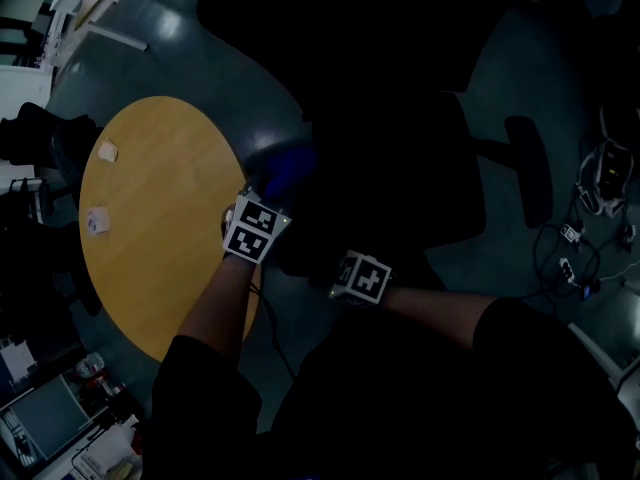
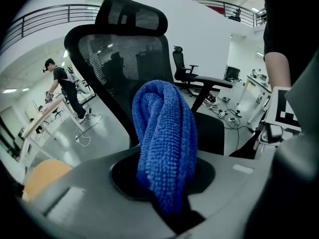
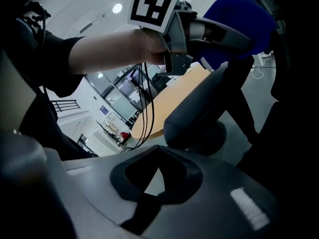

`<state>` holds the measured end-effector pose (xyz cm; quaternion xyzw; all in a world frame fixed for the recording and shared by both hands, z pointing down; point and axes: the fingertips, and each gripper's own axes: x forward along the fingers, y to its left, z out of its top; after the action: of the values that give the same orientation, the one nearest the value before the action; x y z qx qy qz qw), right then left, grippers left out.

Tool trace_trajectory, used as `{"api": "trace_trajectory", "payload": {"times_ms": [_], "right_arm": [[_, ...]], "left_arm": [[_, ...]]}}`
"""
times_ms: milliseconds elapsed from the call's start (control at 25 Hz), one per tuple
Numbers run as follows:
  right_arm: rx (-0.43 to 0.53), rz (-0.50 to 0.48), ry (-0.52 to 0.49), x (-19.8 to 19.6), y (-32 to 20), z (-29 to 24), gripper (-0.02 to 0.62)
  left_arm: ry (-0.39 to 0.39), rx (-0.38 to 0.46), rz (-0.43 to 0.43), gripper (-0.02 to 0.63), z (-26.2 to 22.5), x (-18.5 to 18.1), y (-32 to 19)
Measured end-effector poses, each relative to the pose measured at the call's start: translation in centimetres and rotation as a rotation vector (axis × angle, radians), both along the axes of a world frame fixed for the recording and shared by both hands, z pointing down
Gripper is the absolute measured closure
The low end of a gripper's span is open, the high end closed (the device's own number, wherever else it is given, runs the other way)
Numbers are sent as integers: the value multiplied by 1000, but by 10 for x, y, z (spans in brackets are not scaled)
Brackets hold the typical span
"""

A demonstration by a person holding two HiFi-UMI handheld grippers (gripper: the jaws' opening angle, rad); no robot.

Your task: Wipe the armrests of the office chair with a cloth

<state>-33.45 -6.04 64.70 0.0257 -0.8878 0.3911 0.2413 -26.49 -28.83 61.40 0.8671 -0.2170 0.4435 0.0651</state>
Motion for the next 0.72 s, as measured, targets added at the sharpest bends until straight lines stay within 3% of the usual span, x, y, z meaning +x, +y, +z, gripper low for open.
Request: {"api": "trace_trajectory", "payload": {"times_ms": [240, 720], "right_arm": [[-26, 43, -13, -2, 0, -1, 591], [-34, 155, -4, 2, -9, 1, 592]], "left_arm": [[-19, -4, 53, 495, 3, -4, 34], [-17, -43, 67, 495, 2, -18, 95]]}}
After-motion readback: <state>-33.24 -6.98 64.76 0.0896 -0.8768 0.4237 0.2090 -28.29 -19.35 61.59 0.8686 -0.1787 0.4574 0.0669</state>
